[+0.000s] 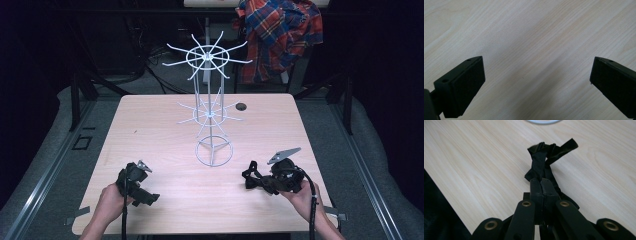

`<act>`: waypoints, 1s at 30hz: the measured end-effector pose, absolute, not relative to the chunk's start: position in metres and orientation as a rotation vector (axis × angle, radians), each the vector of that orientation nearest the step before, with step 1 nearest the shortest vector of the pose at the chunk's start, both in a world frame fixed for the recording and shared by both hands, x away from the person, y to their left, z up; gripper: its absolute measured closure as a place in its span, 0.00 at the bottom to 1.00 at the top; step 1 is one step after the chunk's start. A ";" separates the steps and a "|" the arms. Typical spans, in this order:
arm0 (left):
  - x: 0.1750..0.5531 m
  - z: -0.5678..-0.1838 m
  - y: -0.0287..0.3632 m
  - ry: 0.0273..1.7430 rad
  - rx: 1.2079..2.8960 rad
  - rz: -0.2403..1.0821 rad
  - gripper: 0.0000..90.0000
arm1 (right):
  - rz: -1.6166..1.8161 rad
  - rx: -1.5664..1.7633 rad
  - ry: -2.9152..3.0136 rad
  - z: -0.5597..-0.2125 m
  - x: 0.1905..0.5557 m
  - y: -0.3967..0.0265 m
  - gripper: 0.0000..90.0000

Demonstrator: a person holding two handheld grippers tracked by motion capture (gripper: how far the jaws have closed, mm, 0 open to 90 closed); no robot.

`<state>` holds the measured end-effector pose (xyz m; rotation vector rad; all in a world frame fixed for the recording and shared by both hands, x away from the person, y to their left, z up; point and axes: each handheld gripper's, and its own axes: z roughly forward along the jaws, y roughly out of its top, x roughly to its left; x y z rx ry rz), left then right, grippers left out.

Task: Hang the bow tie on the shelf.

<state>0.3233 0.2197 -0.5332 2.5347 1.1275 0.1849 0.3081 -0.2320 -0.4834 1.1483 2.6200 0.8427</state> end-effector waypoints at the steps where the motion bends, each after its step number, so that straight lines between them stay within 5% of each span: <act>1: 0.323 -0.533 0.220 1.127 2.533 0.188 0.00 | 0.901 1.175 2.604 -0.478 0.308 -0.235 1.00; 30: 0.323 -0.534 0.219 1.132 2.540 0.184 0.00 | 1.265 1.228 2.393 -0.430 0.301 -0.267 1.00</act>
